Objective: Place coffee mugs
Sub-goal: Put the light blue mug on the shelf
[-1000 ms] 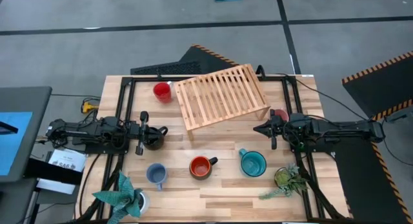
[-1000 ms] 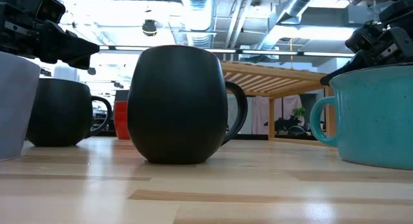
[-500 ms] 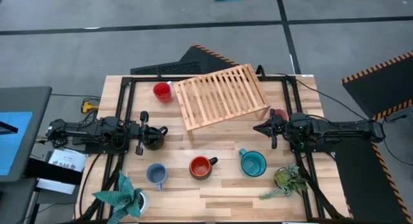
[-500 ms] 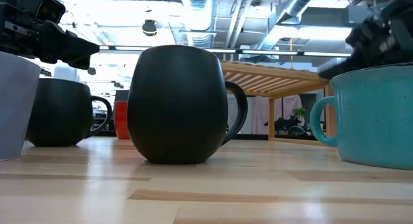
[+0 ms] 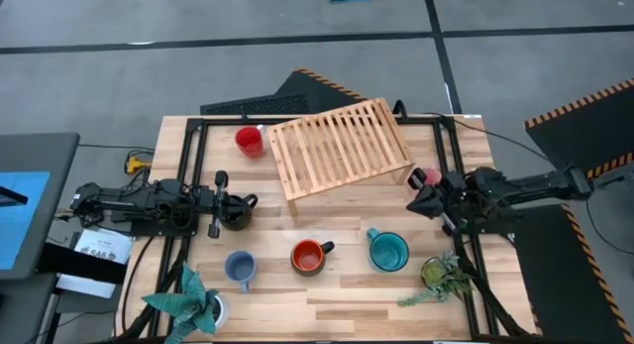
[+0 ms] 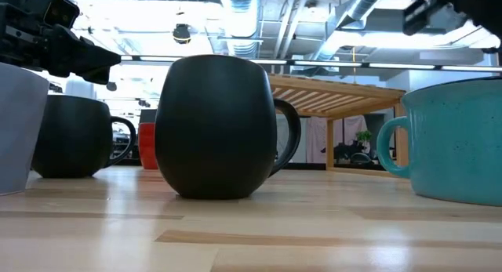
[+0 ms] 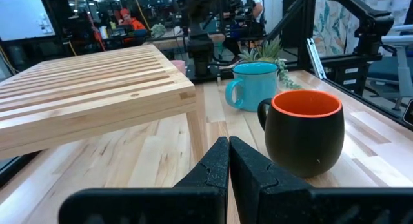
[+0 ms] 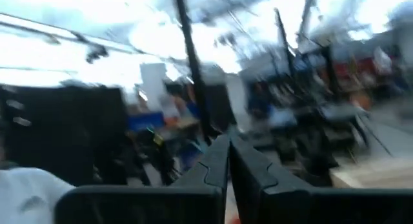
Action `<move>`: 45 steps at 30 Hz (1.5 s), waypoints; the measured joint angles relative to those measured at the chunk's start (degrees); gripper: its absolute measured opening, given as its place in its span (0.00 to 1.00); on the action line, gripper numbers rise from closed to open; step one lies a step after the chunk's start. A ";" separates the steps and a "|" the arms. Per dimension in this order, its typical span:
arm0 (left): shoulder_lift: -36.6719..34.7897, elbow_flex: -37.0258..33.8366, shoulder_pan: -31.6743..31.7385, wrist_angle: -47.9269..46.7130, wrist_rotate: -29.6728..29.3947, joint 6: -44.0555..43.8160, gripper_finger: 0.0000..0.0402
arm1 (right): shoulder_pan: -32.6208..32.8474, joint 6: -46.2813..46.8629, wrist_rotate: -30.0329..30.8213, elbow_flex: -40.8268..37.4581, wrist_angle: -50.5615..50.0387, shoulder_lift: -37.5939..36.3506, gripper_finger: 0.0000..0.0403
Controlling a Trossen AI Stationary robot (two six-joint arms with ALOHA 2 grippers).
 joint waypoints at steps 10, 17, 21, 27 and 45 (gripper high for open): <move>-0.01 -0.02 0.00 0.00 0.00 0.00 0.00 | 3.11 -0.58 1.80 25.98 -46.57 11.38 0.39; -0.01 0.00 0.00 0.00 0.00 0.00 0.00 | 11.95 9.01 5.54 39.37 -71.34 22.64 0.53; -0.01 0.00 0.00 0.00 0.00 0.00 0.00 | 16.18 15.76 12.66 42.44 -83.30 29.41 0.54; -0.01 0.00 0.00 0.02 0.00 0.00 0.00 | 17.48 28.89 16.71 42.94 -95.84 39.67 0.54; -0.01 -0.02 0.00 0.00 -0.02 0.00 0.00 | 15.50 30.25 13.35 44.04 -96.17 50.29 0.49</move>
